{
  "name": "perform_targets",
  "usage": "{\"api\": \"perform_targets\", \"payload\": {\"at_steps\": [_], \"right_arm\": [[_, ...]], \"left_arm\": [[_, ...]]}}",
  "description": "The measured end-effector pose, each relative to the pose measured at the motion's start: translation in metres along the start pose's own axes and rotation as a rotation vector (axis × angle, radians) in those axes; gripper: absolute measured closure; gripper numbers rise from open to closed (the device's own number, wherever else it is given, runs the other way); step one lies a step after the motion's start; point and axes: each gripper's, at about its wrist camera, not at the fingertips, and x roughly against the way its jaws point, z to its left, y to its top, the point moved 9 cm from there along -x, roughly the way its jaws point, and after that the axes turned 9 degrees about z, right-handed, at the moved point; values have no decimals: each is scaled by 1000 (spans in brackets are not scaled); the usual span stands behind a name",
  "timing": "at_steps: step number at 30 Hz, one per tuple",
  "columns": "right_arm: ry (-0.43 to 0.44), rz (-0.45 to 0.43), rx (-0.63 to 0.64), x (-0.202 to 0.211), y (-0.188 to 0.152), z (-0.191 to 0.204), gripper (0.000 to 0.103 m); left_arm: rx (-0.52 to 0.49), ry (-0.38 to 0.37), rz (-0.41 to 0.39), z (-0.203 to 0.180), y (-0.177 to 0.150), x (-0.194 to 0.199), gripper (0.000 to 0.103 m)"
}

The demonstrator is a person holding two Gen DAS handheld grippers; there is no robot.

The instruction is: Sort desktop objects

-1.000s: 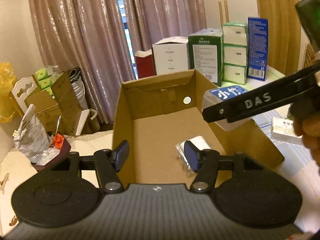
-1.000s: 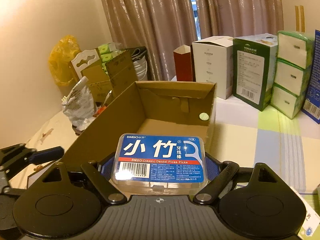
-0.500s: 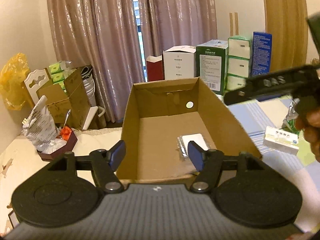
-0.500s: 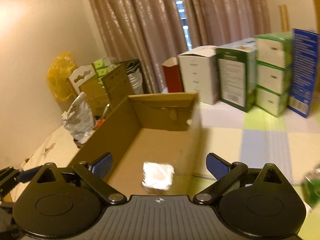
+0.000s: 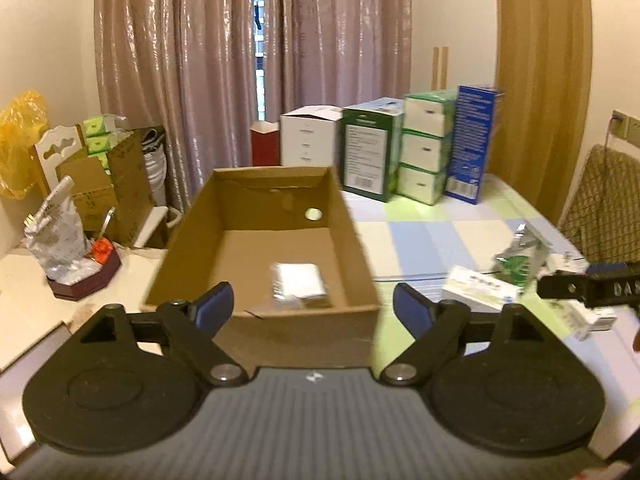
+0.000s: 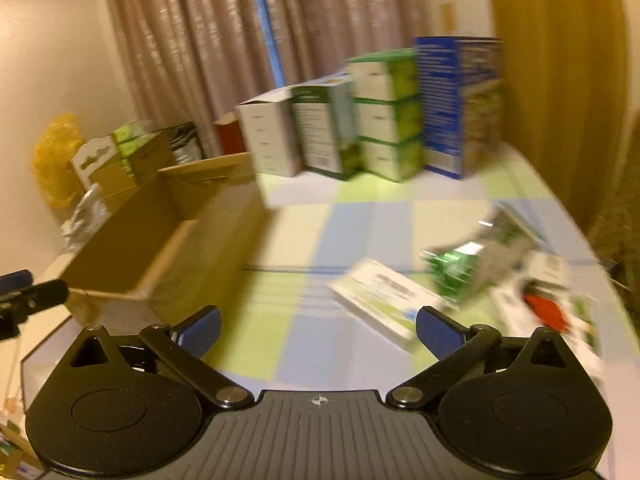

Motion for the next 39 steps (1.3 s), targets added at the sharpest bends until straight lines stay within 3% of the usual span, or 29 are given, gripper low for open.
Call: {"api": "perform_targets", "payload": {"at_steps": [7,13,20,34,39], "right_arm": [[-84,8,-95,43,-39,-68,2],[-143,18,-165,65,-62,-116,2],[-181,6,-181,77,-64,-148,2],[-231,14,-193,51,-53,-198,3],[-225,52,-154,24,-48,-215,19]], "left_arm": [[-6,-61,18,-56,-17,12,1],[-39,-109,51,-103,-28,4,1],[-75,-137,94,-143,-41,-16,1],[-135,-176,137,-205,-49,-59,1],[-149,-199,148,-233,-49,-77,1]]}}
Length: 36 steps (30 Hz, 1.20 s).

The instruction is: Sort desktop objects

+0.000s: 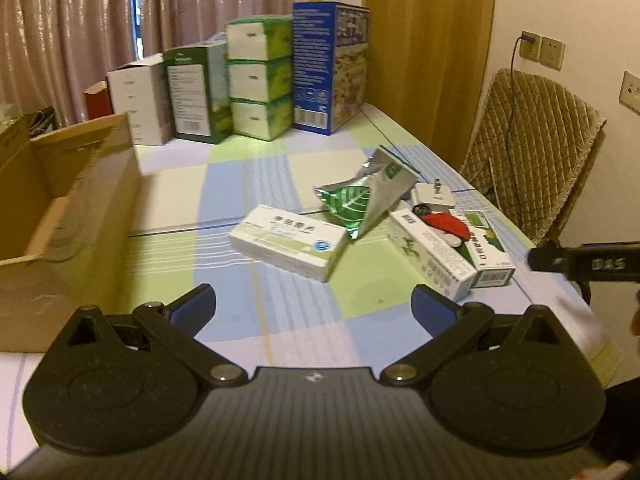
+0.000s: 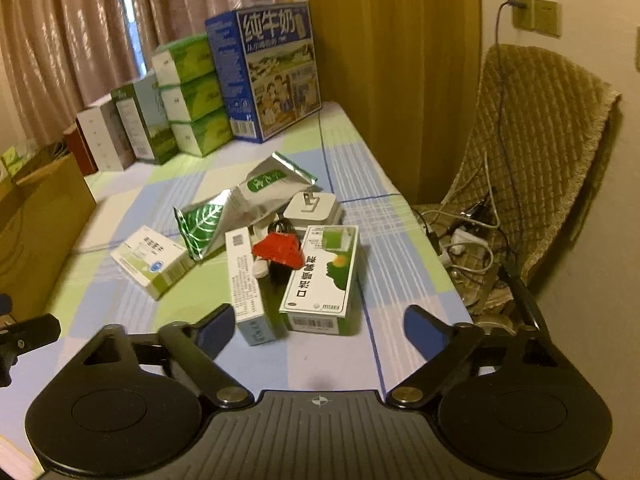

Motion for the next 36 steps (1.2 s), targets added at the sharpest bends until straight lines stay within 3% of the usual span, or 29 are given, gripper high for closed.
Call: {"api": "perform_targets", "payload": {"at_steps": [9,20,24,31,36], "right_arm": [[32,72,11,-55,10,-8,23],[11,120,55,-97,16,-8,28],[3,133,72,-101,14,-6,45],[3,154,72,-90,-1,9,48],[88,174,98,-79,-16,34,48]], "left_arm": [[-34,-22,15,-26,6,-42,1],[-39,-36,48,-27,3,-71,1],[-37,-36,55,-25,-1,-75,1],[-28,-34,58,-19,-6,-74,1],[-42,-42,42,-19,-9,-69,1]]}}
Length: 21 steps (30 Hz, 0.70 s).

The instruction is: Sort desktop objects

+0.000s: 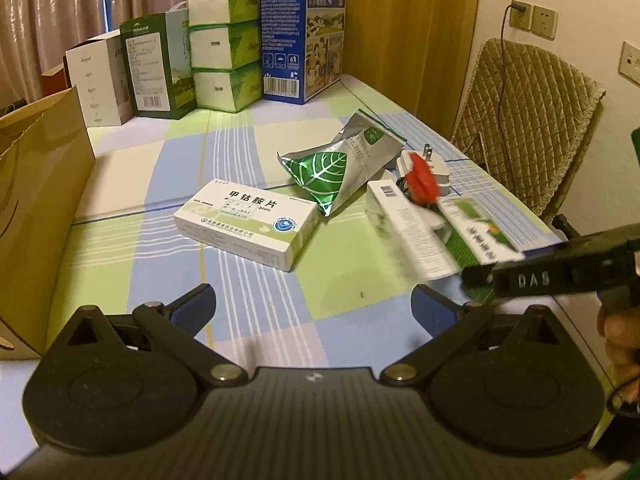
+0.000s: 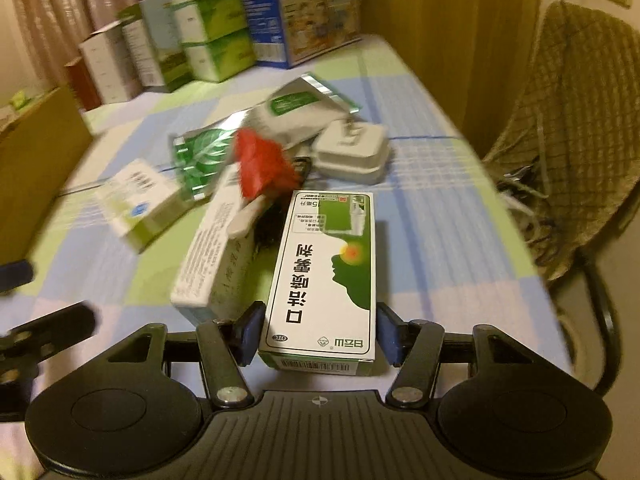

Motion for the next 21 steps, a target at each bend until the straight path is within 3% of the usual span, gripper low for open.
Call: {"api": "perform_targets", "payload": {"at_steps": [2,8,11,17,21], "right_arm": [[26,4,27,1,-3,8,50],[-6,-12,10,4,-5,-1,50],[-18,-20,5,6,-3,-7,50],[-40,-35,12,6,-3,-14,50],[-49,-41,20,4,-4,-14,50]], "left_arm": [[-3,-10,-5,-1,-1,1,1],[-61,-27,-33,-11,5,-4,1],[-93,-25,-29,-13,10,-17,6],[-161,-5,-6,-12,18,-46,29],[-192,-14,26,-12,19,-62,55]]}}
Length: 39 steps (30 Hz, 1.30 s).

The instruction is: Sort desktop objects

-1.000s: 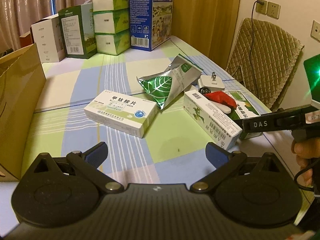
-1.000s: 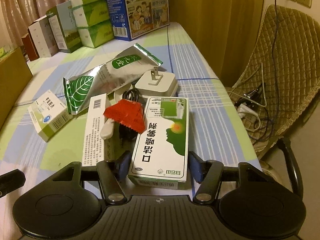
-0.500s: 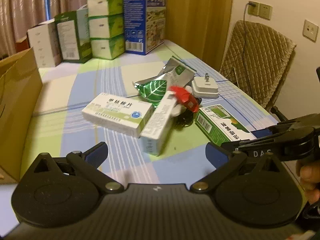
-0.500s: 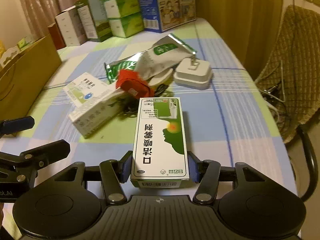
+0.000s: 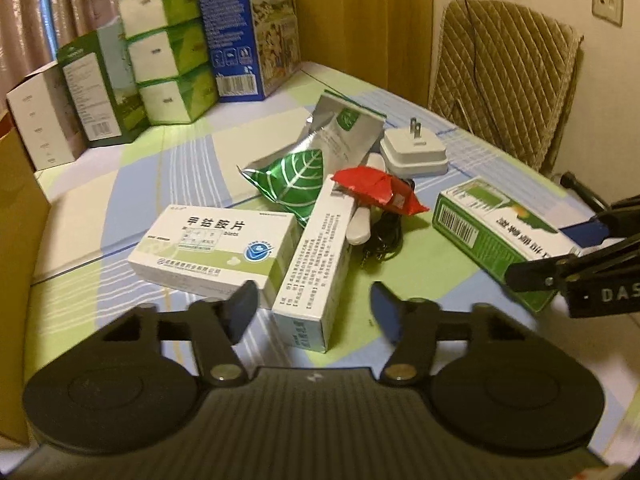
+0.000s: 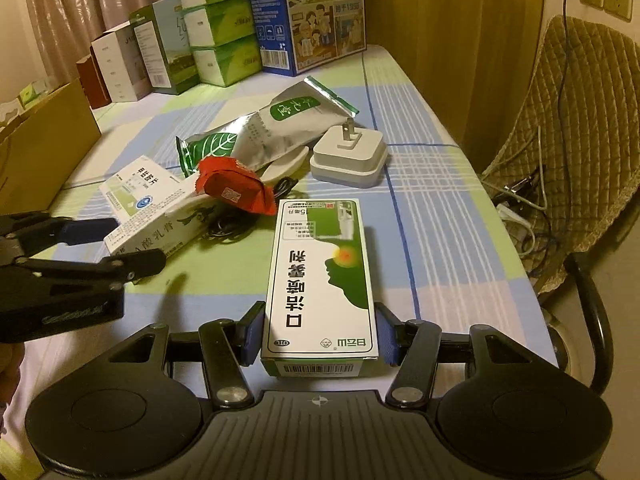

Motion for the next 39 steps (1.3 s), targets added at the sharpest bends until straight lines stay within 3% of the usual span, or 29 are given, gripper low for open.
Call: {"api": "perform_targets", "payload": {"at_steps": [2,3,9,18,20,23,25,39], "right_arm": [[-3,-2,4,-2,0,1,50],[-5,-4,2,-2,0,1,50],[-14,7,-11,0,-3,7,50],[2,33,-18,21,-35,27,50],[0,24,-25,23,-38,29,45],[-12,20,-35,21,-36,27,37],[-17,15,-30,20,-32,26,37],[-22,21,-15,3,-18,25,37]], "left_arm": [[-14,3,9,-1,0,-5,64],[-16,1,14,-2,0,-7,73],[-16,-3,32,-7,-14,7,82],[42,17,69,-2,-73,62,81],[59,18,65,1,-79,68,80],[71,17,65,4,-79,69,76],[66,19,56,6,-74,69,72],[42,-10,83,1,-49,35,72]]}}
